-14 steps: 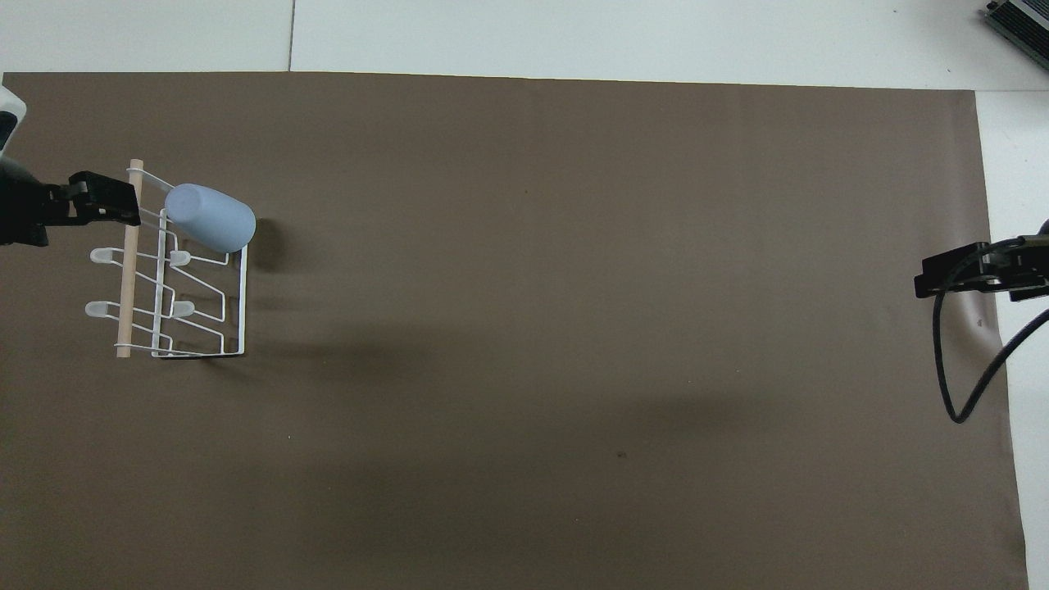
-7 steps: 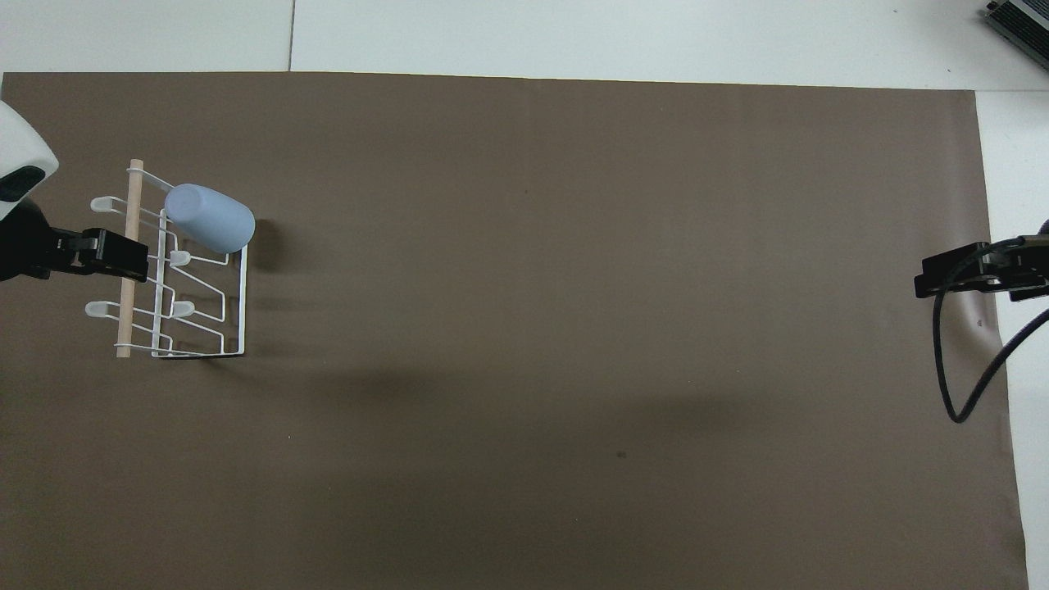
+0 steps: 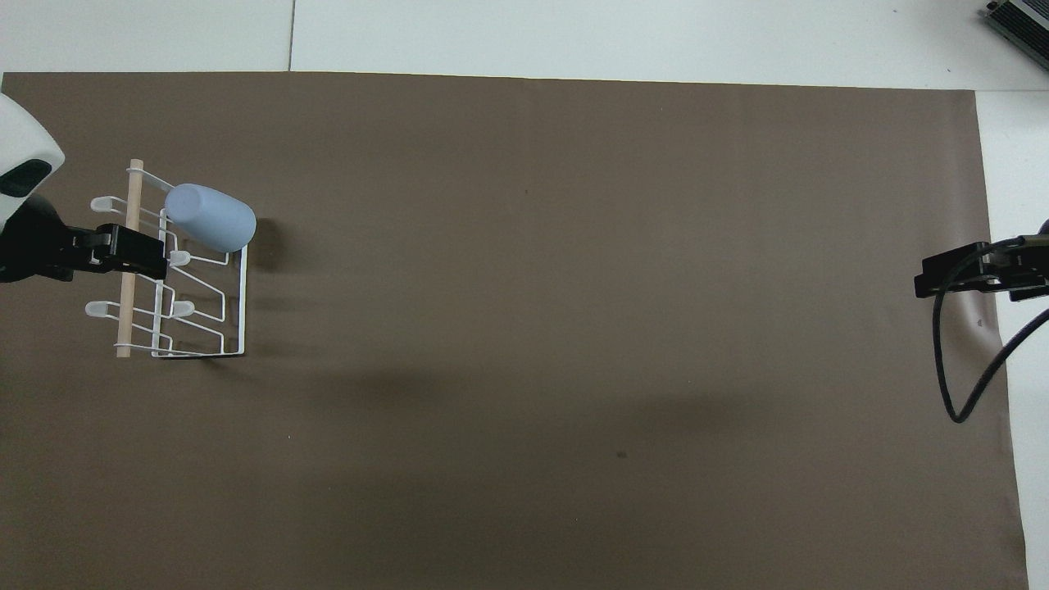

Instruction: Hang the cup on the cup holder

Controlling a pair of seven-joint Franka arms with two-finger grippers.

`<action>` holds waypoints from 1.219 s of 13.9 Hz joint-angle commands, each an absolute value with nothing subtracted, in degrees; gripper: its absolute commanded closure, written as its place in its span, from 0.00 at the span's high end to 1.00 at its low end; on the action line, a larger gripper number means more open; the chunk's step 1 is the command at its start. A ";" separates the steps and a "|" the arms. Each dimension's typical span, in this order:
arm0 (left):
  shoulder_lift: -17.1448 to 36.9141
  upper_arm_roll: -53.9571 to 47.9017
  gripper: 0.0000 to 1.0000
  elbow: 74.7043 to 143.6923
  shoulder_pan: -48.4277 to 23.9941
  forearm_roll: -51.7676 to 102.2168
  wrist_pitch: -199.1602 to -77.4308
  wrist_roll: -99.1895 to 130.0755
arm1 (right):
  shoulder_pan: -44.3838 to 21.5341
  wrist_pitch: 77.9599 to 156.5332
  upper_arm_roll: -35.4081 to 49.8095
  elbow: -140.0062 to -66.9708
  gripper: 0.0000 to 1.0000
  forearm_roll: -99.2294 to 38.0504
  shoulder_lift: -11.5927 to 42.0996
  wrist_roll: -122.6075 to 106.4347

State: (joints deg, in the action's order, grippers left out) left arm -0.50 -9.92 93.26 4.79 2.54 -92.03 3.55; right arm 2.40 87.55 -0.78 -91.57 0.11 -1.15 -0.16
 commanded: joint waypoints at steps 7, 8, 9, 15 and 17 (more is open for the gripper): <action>0.35 -9.67 1.00 88.68 4.22 2.11 -88.16 4.04 | 2.64 87.10 -0.53 -92.37 1.00 0.79 -2.11 0.88; 0.53 -9.75 1.00 88.33 4.22 1.50 -86.85 4.04 | 2.64 87.10 -0.53 -92.37 1.00 0.79 -2.11 0.88; 1.40 -10.10 1.00 86.59 4.39 0.89 -85.62 3.69 | 2.64 87.10 -0.53 -92.37 1.00 0.79 -2.11 0.88; 0.79 -10.20 1.00 88.32 4.13 0.97 -88.50 0.61 | 2.64 87.10 -0.53 -92.46 1.00 0.79 -2.11 0.88; 0.53 -10.20 1.00 88.68 5.09 0.97 -88.42 0.97 | 2.64 87.10 -0.53 -92.46 1.00 0.79 -2.11 0.88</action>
State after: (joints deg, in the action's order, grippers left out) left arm 0.43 -10.42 88.74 4.80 1.86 -88.35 1.32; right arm 2.40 87.55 -0.78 -91.57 0.11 -1.15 -0.16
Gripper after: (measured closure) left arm 0.000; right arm 0.000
